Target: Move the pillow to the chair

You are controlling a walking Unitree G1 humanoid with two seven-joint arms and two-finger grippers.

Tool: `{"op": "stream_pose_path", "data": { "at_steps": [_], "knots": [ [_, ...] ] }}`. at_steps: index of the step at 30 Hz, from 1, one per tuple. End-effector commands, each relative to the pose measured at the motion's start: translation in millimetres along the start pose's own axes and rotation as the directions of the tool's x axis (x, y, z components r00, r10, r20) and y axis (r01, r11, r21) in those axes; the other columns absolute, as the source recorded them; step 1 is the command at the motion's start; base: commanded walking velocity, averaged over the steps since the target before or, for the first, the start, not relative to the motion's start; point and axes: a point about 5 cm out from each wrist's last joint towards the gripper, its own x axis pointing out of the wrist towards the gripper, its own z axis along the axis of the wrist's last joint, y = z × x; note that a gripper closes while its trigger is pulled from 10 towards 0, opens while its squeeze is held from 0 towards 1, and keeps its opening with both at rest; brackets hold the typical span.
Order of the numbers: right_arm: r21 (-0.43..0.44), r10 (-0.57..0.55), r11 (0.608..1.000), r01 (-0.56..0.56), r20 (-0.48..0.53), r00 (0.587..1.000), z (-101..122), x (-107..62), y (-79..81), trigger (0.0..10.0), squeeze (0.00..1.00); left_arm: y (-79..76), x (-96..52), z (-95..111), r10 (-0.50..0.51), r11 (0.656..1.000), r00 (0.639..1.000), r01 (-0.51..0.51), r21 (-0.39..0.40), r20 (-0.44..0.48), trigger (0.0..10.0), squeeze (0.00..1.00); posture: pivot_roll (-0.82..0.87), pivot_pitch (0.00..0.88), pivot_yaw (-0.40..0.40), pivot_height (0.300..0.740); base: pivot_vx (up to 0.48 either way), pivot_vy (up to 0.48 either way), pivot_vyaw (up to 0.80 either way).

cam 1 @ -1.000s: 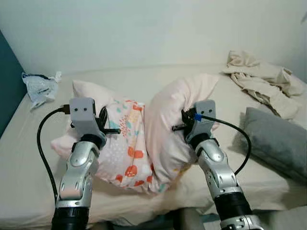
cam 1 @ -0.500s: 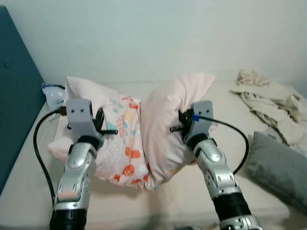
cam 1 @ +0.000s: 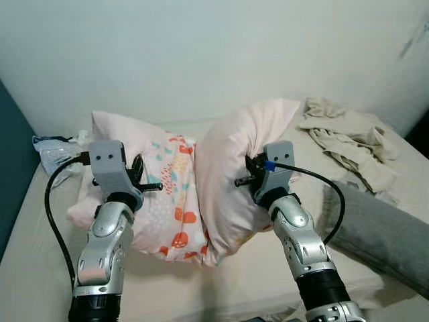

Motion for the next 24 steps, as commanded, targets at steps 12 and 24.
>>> {"op": "stream_pose_path", "data": {
  "at_steps": [12,24],
  "knots": [
    [-0.004,0.027,1.000,-0.030,-0.354,0.935,-91,-35.3,8.3,10.0,0.00,23.5,-15.2,-64,0.083,0.996,0.955,-0.089,-0.008,-0.285,10.0,0.00,0.03,0.062,-0.036,0.740,0.000,0.000,0.00],
    [0.024,0.026,0.999,-0.020,-0.282,0.959,-81,-33.6,7.6,10.0,0.00,23.3,-23.3,-74,0.027,0.999,0.953,-0.015,0.042,-0.302,10.0,0.00,0.03,0.060,-0.031,0.740,0.000,0.000,0.00]
  ]
}}
